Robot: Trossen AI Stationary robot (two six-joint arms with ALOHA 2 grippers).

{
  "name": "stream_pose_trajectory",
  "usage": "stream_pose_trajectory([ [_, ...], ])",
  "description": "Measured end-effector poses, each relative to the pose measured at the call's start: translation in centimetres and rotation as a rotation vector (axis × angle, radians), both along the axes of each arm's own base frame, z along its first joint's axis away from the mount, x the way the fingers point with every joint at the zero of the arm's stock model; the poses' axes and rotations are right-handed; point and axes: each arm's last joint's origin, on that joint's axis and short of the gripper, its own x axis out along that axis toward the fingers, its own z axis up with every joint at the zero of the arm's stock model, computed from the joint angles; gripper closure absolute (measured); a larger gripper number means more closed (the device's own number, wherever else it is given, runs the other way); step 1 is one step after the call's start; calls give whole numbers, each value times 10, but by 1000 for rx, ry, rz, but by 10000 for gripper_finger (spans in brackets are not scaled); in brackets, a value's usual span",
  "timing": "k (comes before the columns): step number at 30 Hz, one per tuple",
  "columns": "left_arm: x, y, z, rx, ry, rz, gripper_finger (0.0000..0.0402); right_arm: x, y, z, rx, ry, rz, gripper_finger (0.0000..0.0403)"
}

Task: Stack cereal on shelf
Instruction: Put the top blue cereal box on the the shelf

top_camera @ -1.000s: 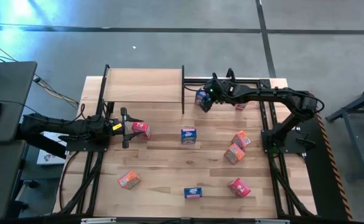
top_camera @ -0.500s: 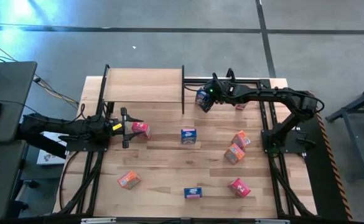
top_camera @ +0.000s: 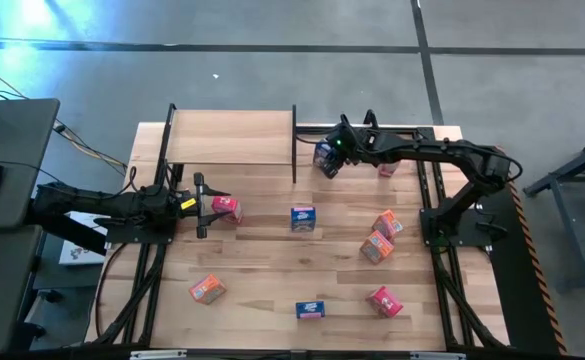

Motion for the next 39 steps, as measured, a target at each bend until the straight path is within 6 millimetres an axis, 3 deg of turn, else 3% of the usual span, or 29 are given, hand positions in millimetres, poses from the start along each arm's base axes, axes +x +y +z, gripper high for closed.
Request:
stream_pose_trajectory([
  [14, 0, 0, 0, 0, -1, 0, 181, 9, -5, 61, -88, 33, 49, 238],
  [26, 0, 0, 0, 0, -1, 0, 181, 12, -11, 116, -260, 30, 133, 238],
  [39, 0, 0, 0, 0, -1, 0, 181, 14, -20, 152, -429, -29, 220, 238],
])
